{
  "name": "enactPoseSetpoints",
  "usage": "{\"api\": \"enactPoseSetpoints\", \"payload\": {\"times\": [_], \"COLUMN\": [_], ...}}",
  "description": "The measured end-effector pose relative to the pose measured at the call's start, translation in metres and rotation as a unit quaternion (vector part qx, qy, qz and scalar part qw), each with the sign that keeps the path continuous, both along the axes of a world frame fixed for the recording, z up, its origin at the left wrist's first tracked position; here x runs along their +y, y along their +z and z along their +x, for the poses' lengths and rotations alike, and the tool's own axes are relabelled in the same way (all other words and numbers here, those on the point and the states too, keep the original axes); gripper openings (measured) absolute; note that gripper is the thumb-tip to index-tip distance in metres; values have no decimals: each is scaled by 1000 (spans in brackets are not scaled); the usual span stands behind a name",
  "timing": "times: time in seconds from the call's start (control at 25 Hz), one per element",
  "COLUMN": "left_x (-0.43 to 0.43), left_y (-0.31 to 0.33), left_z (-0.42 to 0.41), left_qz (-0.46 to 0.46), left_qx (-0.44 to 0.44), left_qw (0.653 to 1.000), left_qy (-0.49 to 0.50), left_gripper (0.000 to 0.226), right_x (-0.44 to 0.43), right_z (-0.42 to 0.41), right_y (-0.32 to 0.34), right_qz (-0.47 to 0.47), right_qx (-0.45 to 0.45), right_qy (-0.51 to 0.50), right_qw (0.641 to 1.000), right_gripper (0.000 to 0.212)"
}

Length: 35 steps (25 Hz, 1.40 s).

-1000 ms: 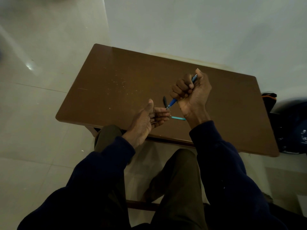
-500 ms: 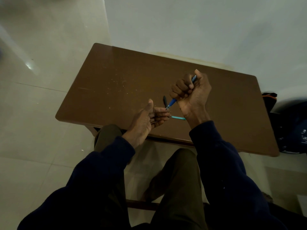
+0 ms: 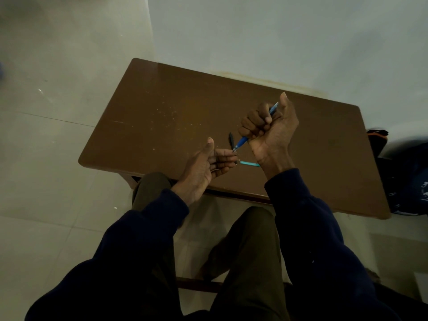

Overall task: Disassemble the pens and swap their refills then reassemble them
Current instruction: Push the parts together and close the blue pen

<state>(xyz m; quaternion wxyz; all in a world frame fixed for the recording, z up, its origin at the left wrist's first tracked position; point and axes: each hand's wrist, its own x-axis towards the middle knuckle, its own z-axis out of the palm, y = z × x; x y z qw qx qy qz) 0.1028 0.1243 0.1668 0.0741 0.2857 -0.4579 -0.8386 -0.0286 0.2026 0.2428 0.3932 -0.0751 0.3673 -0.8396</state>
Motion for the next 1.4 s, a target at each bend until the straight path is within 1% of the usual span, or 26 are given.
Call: {"api": "enactPoseSetpoints", "payload": {"times": [0.32, 0.72, 1.4], "left_x": [0, 2, 0], "left_y": [1, 5, 1], "left_z": [2, 3, 0], "left_qz": [-5, -4, -1], "left_qx": [-7, -10, -9], "left_qw": [1000, 1000, 1000], "left_qy": [2, 8, 8], "left_gripper": [62, 61, 62], "right_x": [1, -1, -3], "right_z": [-1, 1, -3], "right_y": [0, 2, -1], "right_qz": [0, -7, 6], "right_qx": [-1, -16, -15], "right_qy": [-7, -9, -14], "right_qw": [1000, 1000, 1000], "right_gripper": [62, 56, 56]}}
